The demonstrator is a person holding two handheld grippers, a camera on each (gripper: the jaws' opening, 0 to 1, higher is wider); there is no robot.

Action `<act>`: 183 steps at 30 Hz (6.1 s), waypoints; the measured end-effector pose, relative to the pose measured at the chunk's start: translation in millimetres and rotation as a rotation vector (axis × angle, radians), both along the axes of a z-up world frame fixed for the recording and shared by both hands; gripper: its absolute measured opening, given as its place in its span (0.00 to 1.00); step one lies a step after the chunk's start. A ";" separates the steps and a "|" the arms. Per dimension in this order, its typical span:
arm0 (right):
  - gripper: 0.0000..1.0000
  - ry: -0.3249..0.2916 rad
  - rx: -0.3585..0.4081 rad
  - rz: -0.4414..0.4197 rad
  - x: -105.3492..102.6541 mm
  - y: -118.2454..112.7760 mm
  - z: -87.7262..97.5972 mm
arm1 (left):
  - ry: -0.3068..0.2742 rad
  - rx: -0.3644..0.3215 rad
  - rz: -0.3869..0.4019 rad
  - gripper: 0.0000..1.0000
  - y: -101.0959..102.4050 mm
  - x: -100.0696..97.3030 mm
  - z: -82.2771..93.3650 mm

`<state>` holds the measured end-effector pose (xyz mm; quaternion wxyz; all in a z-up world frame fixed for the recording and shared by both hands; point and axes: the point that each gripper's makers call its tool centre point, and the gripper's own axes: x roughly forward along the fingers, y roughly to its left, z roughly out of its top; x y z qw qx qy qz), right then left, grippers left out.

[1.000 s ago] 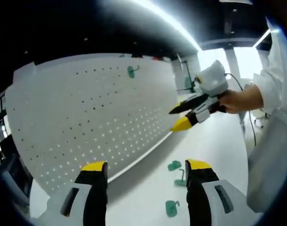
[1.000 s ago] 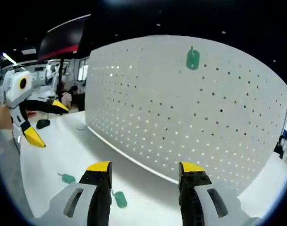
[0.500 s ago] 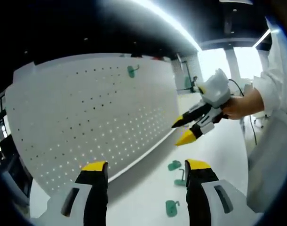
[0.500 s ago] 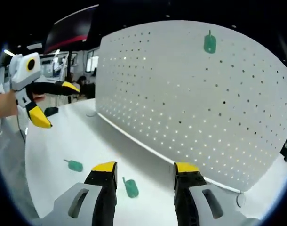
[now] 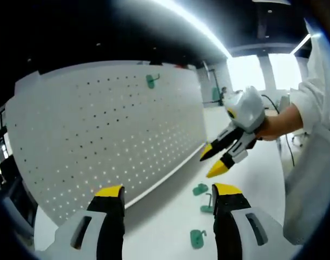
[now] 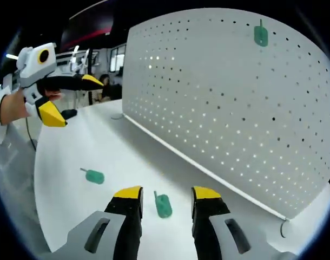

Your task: Insert the hook assembly into the mounting plate slot until the hook locks in place.

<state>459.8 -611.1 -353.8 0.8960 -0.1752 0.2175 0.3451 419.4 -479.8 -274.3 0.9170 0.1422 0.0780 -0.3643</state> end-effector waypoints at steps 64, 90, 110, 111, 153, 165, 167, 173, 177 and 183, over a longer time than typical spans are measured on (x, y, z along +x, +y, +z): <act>0.05 0.154 -0.240 0.100 12.6 13.6 -66.8 | 0.000 -0.004 0.005 0.65 2.3 1.8 1.2; 0.01 0.151 -0.218 0.080 14.3 9.1 -65.7 | 0.003 -0.005 0.005 0.64 2.5 1.1 0.6; 0.01 0.009 -0.097 0.030 17.6 2.1 -4.5 | 0.008 0.002 -0.012 0.63 -2.6 -1.6 -1.7; 0.01 -0.004 -0.085 0.027 17.3 2.7 1.0 | 0.008 0.002 -0.012 0.63 -2.7 -1.7 -1.6; 0.01 -0.395 0.115 -0.072 24.9 -19.7 166.3 | 0.010 0.003 -0.059 0.61 -15.0 -12.2 -2.7; 0.01 -0.490 0.172 -0.192 43.3 -53.5 205.3 | 0.012 0.003 -0.063 0.61 -15.9 -11.5 -3.6; 0.01 -0.505 0.180 -0.208 45.9 -56.8 210.1 | 0.012 0.002 -0.064 0.61 -15.9 -11.4 -3.5; 0.01 -0.547 0.211 -0.243 51.7 -62.4 224.1 | 0.012 -0.001 -0.063 0.61 -15.2 -11.8 -3.1; 0.01 -0.604 0.223 -0.270 54.9 -66.5 236.4 | 0.010 -0.003 -0.062 0.60 -14.2 -11.5 -2.8; 0.01 -0.655 0.230 -0.296 61.6 -71.4 246.5 | 0.010 -0.004 -0.062 0.60 -14.1 -11.7 -2.2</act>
